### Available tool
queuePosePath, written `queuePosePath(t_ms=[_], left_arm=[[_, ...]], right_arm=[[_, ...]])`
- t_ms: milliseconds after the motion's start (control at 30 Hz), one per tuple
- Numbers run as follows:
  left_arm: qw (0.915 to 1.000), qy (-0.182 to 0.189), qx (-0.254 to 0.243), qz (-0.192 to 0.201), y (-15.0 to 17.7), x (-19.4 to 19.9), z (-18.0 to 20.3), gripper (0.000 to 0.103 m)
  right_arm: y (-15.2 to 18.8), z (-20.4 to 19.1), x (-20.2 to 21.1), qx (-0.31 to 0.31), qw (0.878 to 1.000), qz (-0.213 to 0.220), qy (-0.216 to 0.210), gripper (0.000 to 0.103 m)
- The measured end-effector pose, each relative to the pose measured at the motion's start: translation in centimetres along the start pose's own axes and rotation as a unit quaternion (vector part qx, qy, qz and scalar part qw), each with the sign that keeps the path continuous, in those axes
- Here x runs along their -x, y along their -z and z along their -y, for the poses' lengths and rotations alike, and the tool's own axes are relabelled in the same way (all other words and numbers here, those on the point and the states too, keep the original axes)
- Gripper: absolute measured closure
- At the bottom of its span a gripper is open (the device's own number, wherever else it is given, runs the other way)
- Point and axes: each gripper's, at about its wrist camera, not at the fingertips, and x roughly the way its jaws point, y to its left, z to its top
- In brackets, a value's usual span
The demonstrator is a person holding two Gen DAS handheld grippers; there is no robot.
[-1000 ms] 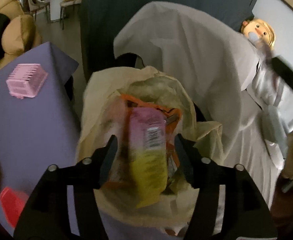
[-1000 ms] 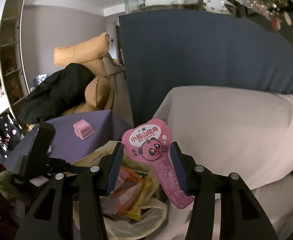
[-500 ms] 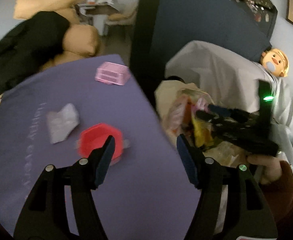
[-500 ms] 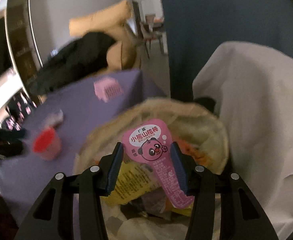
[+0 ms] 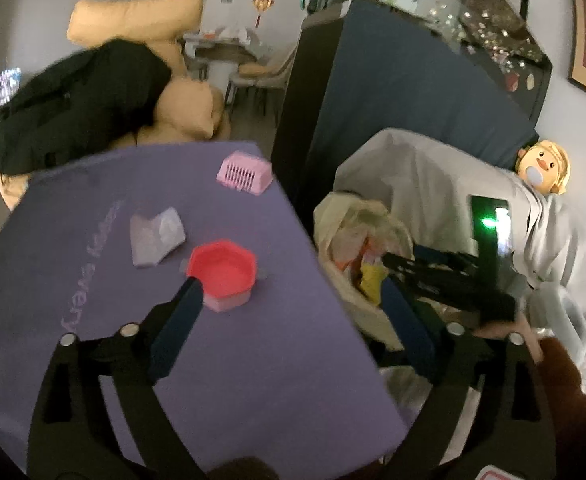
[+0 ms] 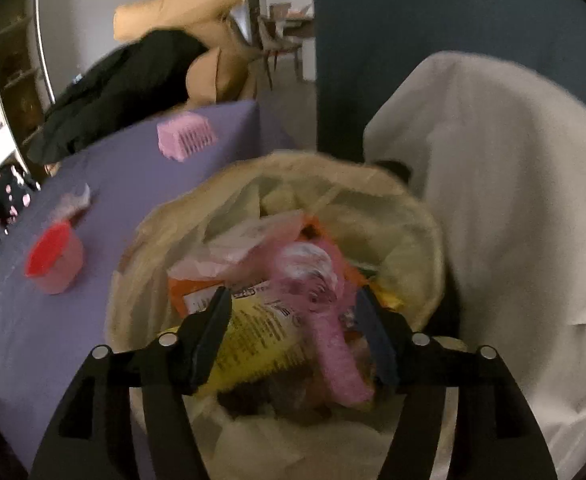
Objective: Collect trash
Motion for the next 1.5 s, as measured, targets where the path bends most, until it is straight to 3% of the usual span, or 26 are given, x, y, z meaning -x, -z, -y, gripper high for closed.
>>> queuePosePath(t_ms=[133,233,400,600,1200,1500], left_arm=[[0.9988,-0.012,-0.016,0.044,-0.3,1.9,2.5,0.014],[0.9977,-0.018,-0.033,0.056,0.3,2.6,4.2,0.014],[0.9969,-0.014,-0.075,0.018,2.4,2.1,7.1,0.014],[0.9952,-0.049,-0.084,-0.010,3.4,1.8,8.1,0.014],[0.9887,-0.095,-0.104,0.051,3.5,5.3,8.9,0.014],[0.9882,-0.102,-0.103,0.049,3.4,5.3,8.7,0.014]], right_arm=[[0.2,1.1,5.5,-0.034,0.999,0.024,-0.024,0.042],[1.0,1.3,9.5,-0.030,0.998,0.053,-0.022,0.042],[3.1,0.7,14.2,-0.017,0.996,0.081,-0.020,0.042],[6.1,1.1,17.5,-0.022,0.994,0.106,0.011,0.042],[9.2,0.2,19.4,-0.031,0.991,0.132,0.000,0.042],[9.2,0.0,19.4,-0.027,0.991,0.133,-0.003,0.042]])
